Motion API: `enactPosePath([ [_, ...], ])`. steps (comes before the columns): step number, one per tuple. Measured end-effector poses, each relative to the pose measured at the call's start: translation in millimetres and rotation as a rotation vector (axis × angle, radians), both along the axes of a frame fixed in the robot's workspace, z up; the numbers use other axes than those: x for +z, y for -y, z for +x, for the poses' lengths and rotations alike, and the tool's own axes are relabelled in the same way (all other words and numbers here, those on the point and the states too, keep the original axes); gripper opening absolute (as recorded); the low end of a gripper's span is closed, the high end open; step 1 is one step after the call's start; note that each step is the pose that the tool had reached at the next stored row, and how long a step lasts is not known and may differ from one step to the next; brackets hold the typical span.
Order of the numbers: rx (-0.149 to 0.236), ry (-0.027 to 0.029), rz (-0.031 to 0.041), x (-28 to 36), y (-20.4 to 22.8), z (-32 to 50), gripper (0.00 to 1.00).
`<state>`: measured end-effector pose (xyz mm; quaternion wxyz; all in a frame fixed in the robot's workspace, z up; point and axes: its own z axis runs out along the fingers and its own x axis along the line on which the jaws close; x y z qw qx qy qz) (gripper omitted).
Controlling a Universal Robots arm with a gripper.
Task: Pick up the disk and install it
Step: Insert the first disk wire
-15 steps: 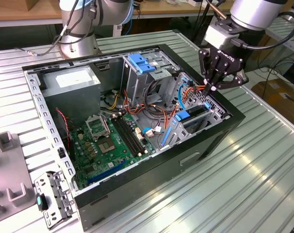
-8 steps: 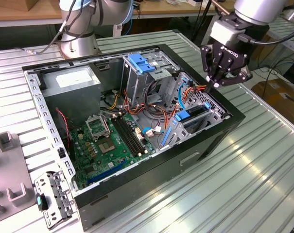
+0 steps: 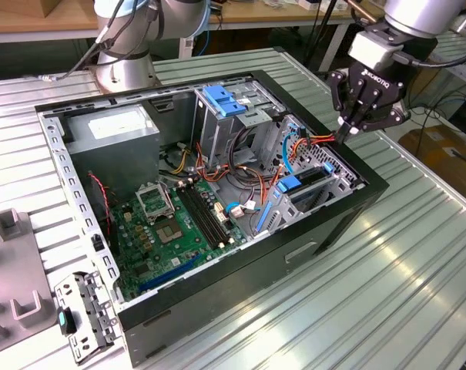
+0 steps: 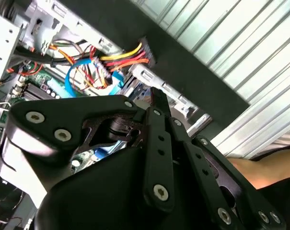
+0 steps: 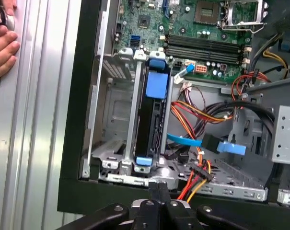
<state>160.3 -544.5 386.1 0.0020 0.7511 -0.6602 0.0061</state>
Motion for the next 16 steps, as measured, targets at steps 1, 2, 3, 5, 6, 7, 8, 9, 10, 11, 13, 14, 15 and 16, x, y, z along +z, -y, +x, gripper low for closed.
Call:
enactPosePath([
  [1,0.001,-0.0001,-0.0001,-0.1,-0.7,2.4,0.11],
  [2,0.008,-0.0005,-0.0002,-0.1,-1.4,5.3,0.11],
  [3,0.023,-0.0017,0.0003,-0.2,-1.5,6.2,0.11],
  [5,0.071,-0.0030,0.0008,-0.2,-1.6,6.3,0.11],
  [6,0.089,-0.0033,0.0009,-0.3,-1.6,6.4,0.11],
  [7,0.107,-0.0035,0.0010,-0.4,-1.6,6.4,0.11],
  [8,0.125,-0.0037,0.0011,-0.4,-1.6,6.4,0.11],
  [9,0.148,-0.0036,0.0013,-0.6,-1.6,6.9,0.11],
  [10,0.158,-0.0037,0.0012,-0.6,-1.8,7.7,0.11],
  [11,0.162,-0.0037,0.0012,-0.7,-2.2,8.3,0.11],
  [13,0.169,-0.0036,0.0010,-0.8,-3.5,10.1,0.11],
  [14,0.173,-0.0037,0.0010,-0.9,-4.4,10.9,0.11],
  [15,0.177,-0.0036,0.0010,-1.0,-5.2,11.5,0.11],
  [16,0.185,-0.0036,0.0010,-1.1,-6.5,12.3,0.18],
])
